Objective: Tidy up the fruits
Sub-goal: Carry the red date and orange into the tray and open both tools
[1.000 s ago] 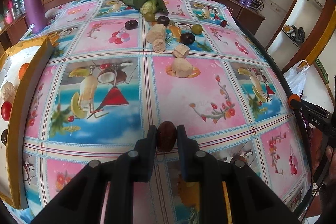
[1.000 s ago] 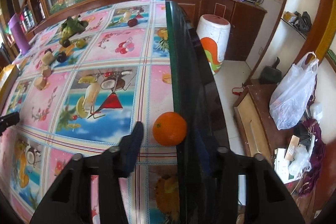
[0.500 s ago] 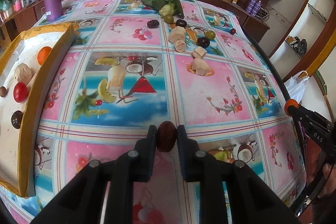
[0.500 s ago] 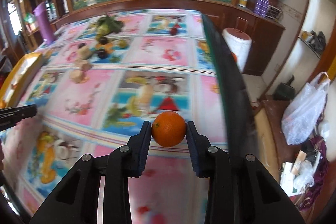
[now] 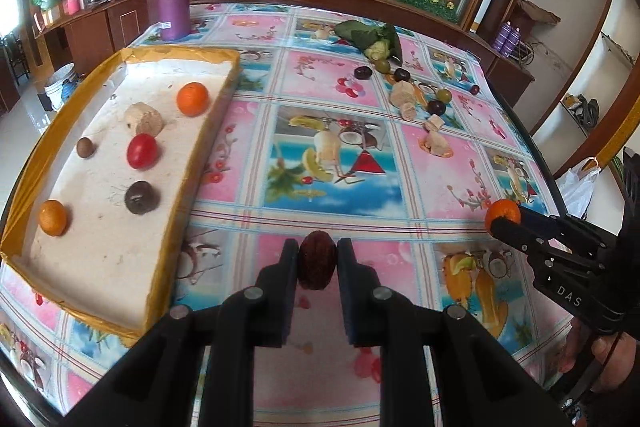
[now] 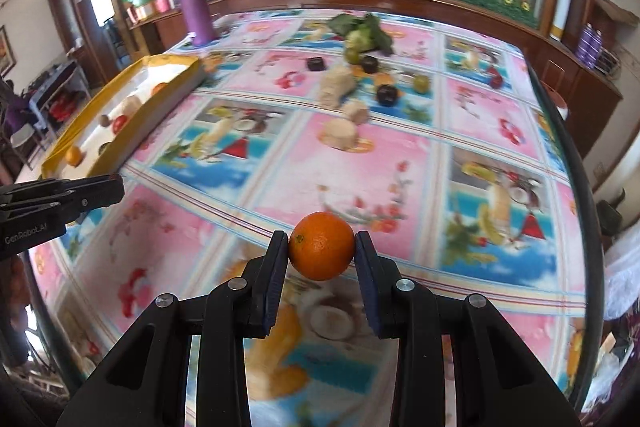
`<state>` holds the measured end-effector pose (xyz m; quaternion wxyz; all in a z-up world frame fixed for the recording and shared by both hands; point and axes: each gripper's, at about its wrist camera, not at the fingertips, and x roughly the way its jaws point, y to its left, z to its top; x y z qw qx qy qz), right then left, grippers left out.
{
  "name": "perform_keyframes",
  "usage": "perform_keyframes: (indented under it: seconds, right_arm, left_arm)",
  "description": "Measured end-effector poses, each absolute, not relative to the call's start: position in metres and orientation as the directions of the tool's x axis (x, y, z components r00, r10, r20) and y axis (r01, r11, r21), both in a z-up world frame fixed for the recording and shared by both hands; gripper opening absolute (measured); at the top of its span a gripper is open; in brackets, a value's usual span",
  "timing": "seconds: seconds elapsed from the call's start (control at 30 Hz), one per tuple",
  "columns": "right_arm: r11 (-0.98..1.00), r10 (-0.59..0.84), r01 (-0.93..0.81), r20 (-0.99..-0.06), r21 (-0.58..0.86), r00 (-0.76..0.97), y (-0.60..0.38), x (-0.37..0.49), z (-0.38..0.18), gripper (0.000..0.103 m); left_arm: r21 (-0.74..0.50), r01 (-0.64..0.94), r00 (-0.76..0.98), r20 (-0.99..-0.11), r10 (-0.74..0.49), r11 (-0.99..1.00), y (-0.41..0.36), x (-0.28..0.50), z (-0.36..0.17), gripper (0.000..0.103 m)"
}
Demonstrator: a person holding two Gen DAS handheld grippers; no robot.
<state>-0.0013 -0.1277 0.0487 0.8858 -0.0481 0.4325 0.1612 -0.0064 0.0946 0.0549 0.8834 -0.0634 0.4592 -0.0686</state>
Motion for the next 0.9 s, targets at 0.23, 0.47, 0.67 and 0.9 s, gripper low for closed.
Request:
perform_keyframes:
  seconds: [0.23,0.47,0.67,0.9]
  right_arm:
    - [0.911,0.284,-0.411,-0.778,0.037,0.560,-0.073,0.004,0.056,0.033]
    - [0.879,0.336,-0.475,-0.772,0.050,0.540,-0.027,0.015,0.064,0.033]
    - [0.844,0.392,-0.532,-0.759,0.072,0.520,0.015,0.029,0.074,0.033]
    - [0.801,0.444,-0.594,-0.746,0.081,0.497,0.065,0.052,0.081,0.033]
  left_arm:
    - [-0.181,-0.015,0.594,-0.793,-0.137,0.983,0.143,-0.014,0.061,0.022]
    - [-0.173,-0.099,0.611,-0.787,-0.078,0.980,0.194,-0.015,0.064,0.022]
    - [-0.158,-0.161,0.604,-0.796,-0.029,0.974,0.236,-0.009,0.061,0.022]
    - [-0.147,-0.202,0.581,-0.814,-0.002,0.968,0.268,0.013,0.052,0.022]
